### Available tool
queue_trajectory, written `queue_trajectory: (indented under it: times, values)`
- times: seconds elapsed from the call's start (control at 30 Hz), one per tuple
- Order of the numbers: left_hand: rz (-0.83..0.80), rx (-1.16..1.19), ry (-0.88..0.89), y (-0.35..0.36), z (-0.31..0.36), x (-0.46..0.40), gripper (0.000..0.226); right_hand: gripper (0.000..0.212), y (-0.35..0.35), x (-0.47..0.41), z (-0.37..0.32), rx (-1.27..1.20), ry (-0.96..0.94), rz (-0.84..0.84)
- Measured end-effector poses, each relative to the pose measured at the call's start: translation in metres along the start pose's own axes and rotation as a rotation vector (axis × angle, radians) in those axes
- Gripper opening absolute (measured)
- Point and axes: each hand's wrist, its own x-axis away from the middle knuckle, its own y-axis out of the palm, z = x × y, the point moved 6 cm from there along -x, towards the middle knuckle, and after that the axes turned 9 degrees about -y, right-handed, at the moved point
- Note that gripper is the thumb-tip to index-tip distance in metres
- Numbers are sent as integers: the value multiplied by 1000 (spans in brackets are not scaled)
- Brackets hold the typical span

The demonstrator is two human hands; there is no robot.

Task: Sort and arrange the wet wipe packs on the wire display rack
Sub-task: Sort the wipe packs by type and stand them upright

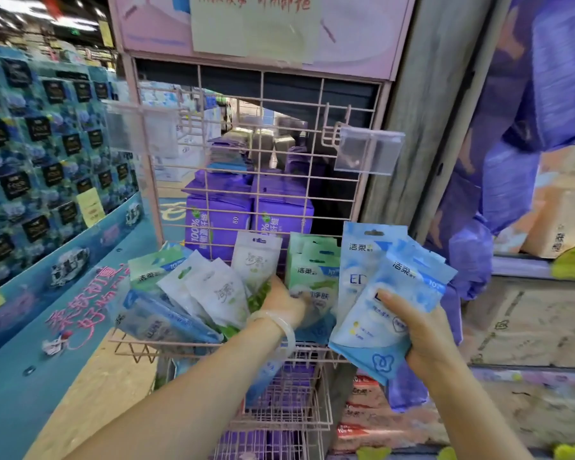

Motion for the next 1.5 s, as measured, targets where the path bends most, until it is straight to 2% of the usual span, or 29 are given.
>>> queue_trajectory:
  times: [0.07,0.1,0.13,0.2,0.27,0.4,0.47,0.57,0.63,0.67,0.7,0.73,0.77,0.83,0.93,1.03,1.1,1.17,1.3,1.4,1.43,1.5]
  values:
    - [119,76,142,-21,6,22,38,43,15,-1,0,-5,-3,-39]
    - [80,190,213,-27,10,36,28,38,23,-1,0,-11,-6,-57]
    - [-24,298,249,-29,15,49,29,35,33,0,2,-21,-3,-75]
    - [-268,394,248,-23,19,66,58,36,61,4,6,-25,10,-127]
    - [-309,259,255,-25,17,72,78,41,92,10,11,6,12,-213]
    - [-334,163,344,-51,6,77,73,56,132,22,28,-4,170,-256]
    - [-237,195,349,-75,-1,78,79,63,148,29,42,-21,276,-289]
    - [-82,400,230,-107,-15,79,98,64,179,38,54,-63,414,-392]
    - [-72,595,168,-126,-30,84,79,62,196,34,56,-112,434,-468]
    - [-68,654,147,-136,-39,86,63,55,200,27,59,-28,375,-493]
    - [-52,683,131,-147,-49,89,51,42,199,15,61,163,260,-482]
    - [-30,705,125,-158,-59,94,49,33,197,4,64,374,142,-469]
    - [-2,725,116,-168,-67,100,53,35,195,-5,70,553,67,-490]
    - [80,747,70,-186,-87,105,51,52,197,-13,88,763,69,-596]
    - [177,746,4,-201,-106,106,38,76,203,-16,103,841,92,-703]
    - [214,752,-30,-204,-116,101,29,89,207,-23,109,848,130,-728]
    - [228,759,-53,-204,-121,97,24,80,207,-25,112,843,203,-752]
    - [229,757,-58,-204,-123,94,25,58,207,-23,115,823,238,-773]
    - [210,750,-73,-203,-123,89,28,54,205,-17,112,715,207,-746]
    - [204,740,-65,-204,-120,88,42,53,202,-14,105,747,114,-683]
    - [201,734,-61,-204,-119,88,45,56,202,-16,98,755,50,-606]
    - [187,723,-51,-203,-117,87,50,63,196,-26,82,680,-28,-342]
